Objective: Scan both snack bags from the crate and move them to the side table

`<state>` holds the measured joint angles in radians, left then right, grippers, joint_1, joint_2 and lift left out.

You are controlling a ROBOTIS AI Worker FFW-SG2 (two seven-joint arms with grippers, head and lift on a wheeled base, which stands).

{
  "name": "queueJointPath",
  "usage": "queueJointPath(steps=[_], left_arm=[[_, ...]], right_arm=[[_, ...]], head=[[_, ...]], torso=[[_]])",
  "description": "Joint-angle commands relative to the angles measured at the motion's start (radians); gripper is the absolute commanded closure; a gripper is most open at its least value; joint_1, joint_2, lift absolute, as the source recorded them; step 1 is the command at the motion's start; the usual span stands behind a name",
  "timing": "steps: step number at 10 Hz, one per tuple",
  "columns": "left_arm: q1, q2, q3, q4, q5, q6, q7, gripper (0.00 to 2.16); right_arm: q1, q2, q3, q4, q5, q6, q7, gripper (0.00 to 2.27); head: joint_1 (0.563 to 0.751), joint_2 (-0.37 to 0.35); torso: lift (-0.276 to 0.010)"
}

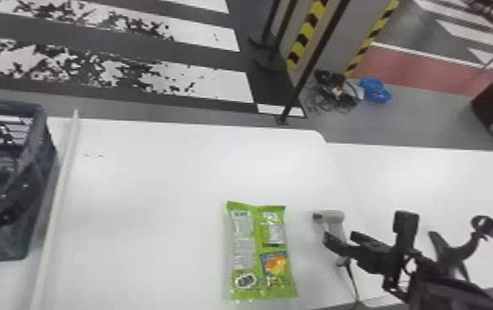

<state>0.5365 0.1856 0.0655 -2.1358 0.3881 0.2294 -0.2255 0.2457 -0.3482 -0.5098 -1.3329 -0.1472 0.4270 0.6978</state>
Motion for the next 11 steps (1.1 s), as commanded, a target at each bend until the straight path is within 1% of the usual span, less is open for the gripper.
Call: queueJointPath(steps=[1, 2, 3, 4, 5, 6, 7, 8, 9, 11], left_arm=[[0.003, 0.002, 0.002, -0.004, 0.000, 0.000, 0.000, 0.04], [0.003, 0.002, 0.002, -0.004, 0.000, 0.000, 0.000, 0.04], [0.005, 0.003, 0.005, -0.004, 0.002, 0.000, 0.000, 0.04], [0.010, 0.006, 0.007, -0.006, 0.005, 0.000, -0.002, 0.04], [0.013, 0.006, 0.010, -0.007, 0.005, 0.000, -0.002, 0.04], [0.014, 0.006, 0.010, -0.009, 0.005, 0.000, -0.002, 0.04], [0.013, 0.006, 0.010, -0.009, 0.005, 0.000, -0.002, 0.04], [0.013, 0.005, 0.010, -0.010, 0.006, 0.000, 0.000, 0.04], [0.013, 0.006, 0.011, -0.010, 0.011, -0.003, 0.002, 0.04], [0.013, 0.009, 0.011, -0.016, 0.011, -0.003, 0.000, 0.04]], right_arm=[[-0.022, -0.014, 0.022, 0.046, 0.012, -0.001, 0.000, 0.07], [-0.028, -0.015, 0.028, 0.060, 0.023, -0.004, 0.000, 0.11], [-0.043, -0.025, 0.039, 0.084, 0.023, -0.004, 0.000, 0.21], [-0.059, -0.032, 0.051, 0.113, 0.038, -0.014, 0.000, 0.46], [-0.069, -0.034, 0.060, 0.129, 0.047, -0.023, -0.011, 1.45], [-0.069, -0.031, 0.062, 0.129, 0.047, -0.023, -0.020, 2.03], [-0.065, -0.029, 0.059, 0.126, 0.044, -0.026, -0.020, 2.05], [-0.054, -0.025, 0.042, 0.115, 0.035, -0.026, -0.021, 2.22], [-0.031, -0.017, 0.025, 0.084, 0.018, -0.026, -0.023, 2.22], [0.014, 0.011, -0.001, -0.002, -0.002, -0.004, -0.023, 2.22]], head=[[0.695, -0.350], [0.695, -0.350], [0.695, -0.350], [0.695, -0.350], [0.695, -0.350], [0.695, -0.350], [0.695, -0.350], [0.695, -0.350], [0.695, -0.350], [0.695, -0.350]], torso=[[-0.029], [-0.029], [-0.029], [-0.029], [-0.029], [-0.029], [-0.029], [-0.029], [-0.029], [-0.029]])
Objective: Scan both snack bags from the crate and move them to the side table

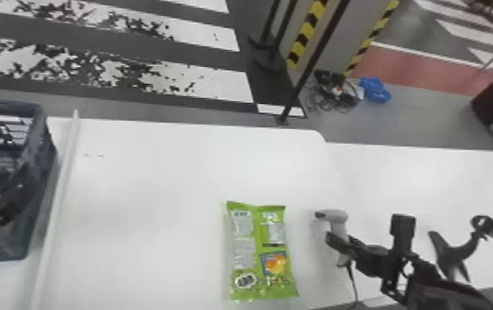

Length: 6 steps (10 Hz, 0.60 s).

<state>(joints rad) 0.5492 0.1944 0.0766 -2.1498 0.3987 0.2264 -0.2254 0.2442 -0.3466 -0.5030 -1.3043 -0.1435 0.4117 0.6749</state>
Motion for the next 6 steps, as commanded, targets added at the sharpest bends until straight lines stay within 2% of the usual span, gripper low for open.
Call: queueJointPath(steps=[1, 3, 6], left_arm=[[-0.003, 0.000, -0.001, -0.004, 0.002, 0.000, 0.000, 0.04], [-0.025, 0.003, -0.006, 0.002, 0.008, -0.003, 0.008, 0.04], [-0.046, 0.005, -0.009, 0.005, 0.034, -0.003, 0.011, 0.04]], right_arm=[[0.060, 0.043, -0.034, -0.142, -0.030, 0.078, 0.000, 2.22], [0.162, 0.130, -0.052, -0.461, -0.027, 0.345, -0.097, 2.22], [0.265, 0.247, -0.019, -0.745, 0.008, 0.490, -0.278, 2.22]], head=[[0.695, -0.350], [0.695, -0.350], [0.695, -0.350]], torso=[[-0.029], [-0.029], [-0.029]])
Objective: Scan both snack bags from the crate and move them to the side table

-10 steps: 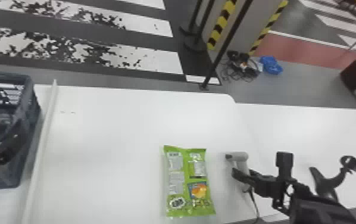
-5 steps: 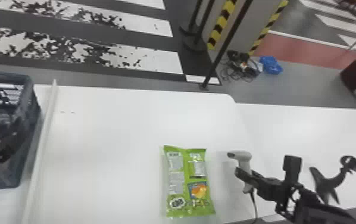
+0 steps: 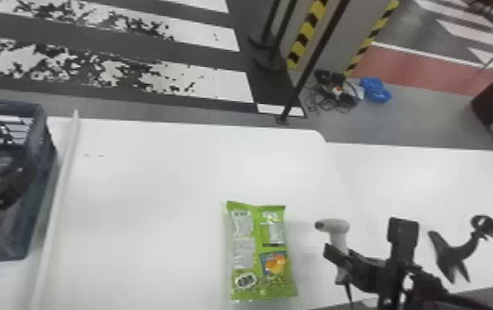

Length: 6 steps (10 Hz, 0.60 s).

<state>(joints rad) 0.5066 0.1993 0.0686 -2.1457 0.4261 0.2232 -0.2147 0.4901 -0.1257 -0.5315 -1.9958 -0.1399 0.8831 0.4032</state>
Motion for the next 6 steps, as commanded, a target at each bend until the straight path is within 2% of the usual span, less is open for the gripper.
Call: queueJointPath(steps=[1, 4, 6], left_arm=[[-0.003, -0.001, 0.000, -0.002, 0.002, 0.000, 0.001, 0.04], [-0.008, -0.004, -0.007, 0.003, 0.000, 0.000, 0.000, 0.04], [-0.010, 0.003, -0.007, 0.007, 0.005, 0.000, 0.001, 0.04]], right_arm=[[0.031, 0.057, 0.048, -0.123, 0.016, 0.034, -0.041, 2.22], [0.051, 0.118, 0.154, -0.302, 0.039, 0.196, -0.095, 2.22], [0.064, 0.123, 0.269, -0.356, 0.094, 0.205, -0.158, 2.22]], head=[[0.695, -0.348], [0.695, -0.256], [0.695, -0.201]], torso=[[-0.029], [-0.029], [-0.029]])
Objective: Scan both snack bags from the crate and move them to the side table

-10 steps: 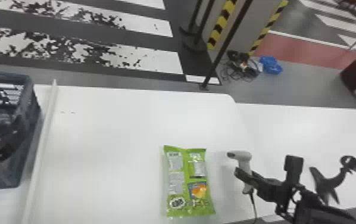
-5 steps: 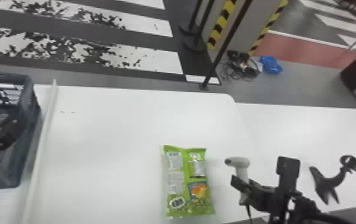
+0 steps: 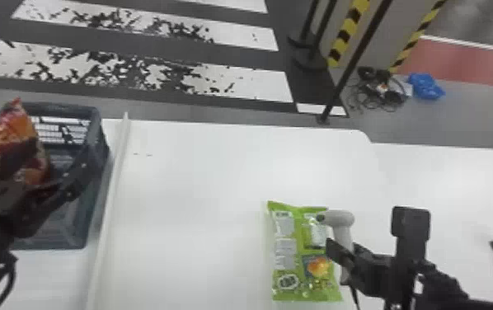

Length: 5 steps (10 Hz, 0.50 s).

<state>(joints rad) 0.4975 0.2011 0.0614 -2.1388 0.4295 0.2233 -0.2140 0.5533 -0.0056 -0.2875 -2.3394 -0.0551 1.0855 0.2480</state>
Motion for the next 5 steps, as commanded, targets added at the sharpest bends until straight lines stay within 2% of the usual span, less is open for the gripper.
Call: queueJointPath(steps=[1, 3, 5], left_arm=[[0.003, 0.006, 0.001, 0.000, 0.002, 0.000, -0.002, 0.04], [0.010, 0.018, 0.003, -0.004, 0.005, -0.006, -0.007, 0.04], [0.019, 0.021, 0.008, 0.000, 0.018, -0.012, -0.013, 0.04]], right_arm=[[-0.007, 0.007, 0.074, -0.014, 0.044, 0.018, -0.016, 2.22], [-0.035, 0.007, 0.134, -0.008, 0.090, 0.018, -0.029, 2.22], [-0.079, 0.007, 0.186, 0.041, 0.138, 0.006, -0.033, 2.22]], head=[[0.695, -0.168], [0.695, -0.120], [0.695, -0.093]], torso=[[-0.029], [-0.029], [-0.029]])
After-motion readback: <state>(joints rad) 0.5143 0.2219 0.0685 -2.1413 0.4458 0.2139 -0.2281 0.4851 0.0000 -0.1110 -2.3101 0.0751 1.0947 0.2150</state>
